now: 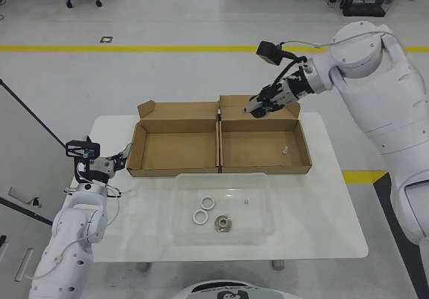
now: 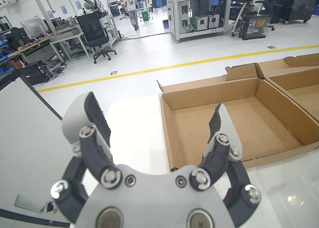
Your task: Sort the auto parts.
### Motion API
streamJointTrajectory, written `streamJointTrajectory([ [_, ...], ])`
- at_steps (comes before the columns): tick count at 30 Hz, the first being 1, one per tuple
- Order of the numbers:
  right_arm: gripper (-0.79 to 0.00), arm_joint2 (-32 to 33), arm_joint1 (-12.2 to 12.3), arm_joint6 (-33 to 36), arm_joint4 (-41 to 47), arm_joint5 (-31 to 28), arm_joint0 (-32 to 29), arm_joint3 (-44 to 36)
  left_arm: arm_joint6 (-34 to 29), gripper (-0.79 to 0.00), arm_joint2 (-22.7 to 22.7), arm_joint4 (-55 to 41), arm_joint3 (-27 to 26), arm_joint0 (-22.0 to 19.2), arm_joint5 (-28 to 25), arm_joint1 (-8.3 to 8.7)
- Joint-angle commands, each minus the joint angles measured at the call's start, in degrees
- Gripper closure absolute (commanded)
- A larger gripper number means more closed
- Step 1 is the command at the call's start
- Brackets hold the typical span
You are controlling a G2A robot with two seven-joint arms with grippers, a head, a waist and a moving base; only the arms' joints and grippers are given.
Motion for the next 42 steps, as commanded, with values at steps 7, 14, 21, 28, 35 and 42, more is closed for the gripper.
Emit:
streamJointTrajectory([
  [7, 0.0, -8.53, -1.71, -1.29, -9.06, 0.71, 3.77, 6.51, 0.0, -0.785, 0.0, 0.0, 0.0, 0.0, 0.0, 0.0],
  [14, 0.0, -13.69, -3.92, -4.06, -13.12, 1.23, 3.89, 11.65, 0.0, -0.785, 0.0, 0.0, 0.0, 0.0, 0.0, 0.0],
  [21, 0.0, -17.43, -6.2, -9.46, -17.11, 2.7, 3.55, 16.72, 0.0, -0.785, 0.0, 0.0, 0.0, 0.0, 0.0, 0.0],
  [28, 0.0, -17.64, -6.87, -10.56, -16.4, 2.42, 3.37, 17.48, 0.0, -0.785, 0.0, 0.0, 0.0, 0.0, 0.0, 0.0],
  [35, 0.0, -17.62, -6.88, -10.94, -16.35, 2.41, 3.1, 17.44, 0.0, -0.785, 0.0, 0.0, 0.0, 0.0, 0.0, 0.0],
  [42, 0.0, -18.5, -7.83, -15.58, -17.61, 8.38, 0.12, 19.66, 0.0, -0.785, 0.0, 0.0, 0.0, 0.0, 0.0, 0.0],
])
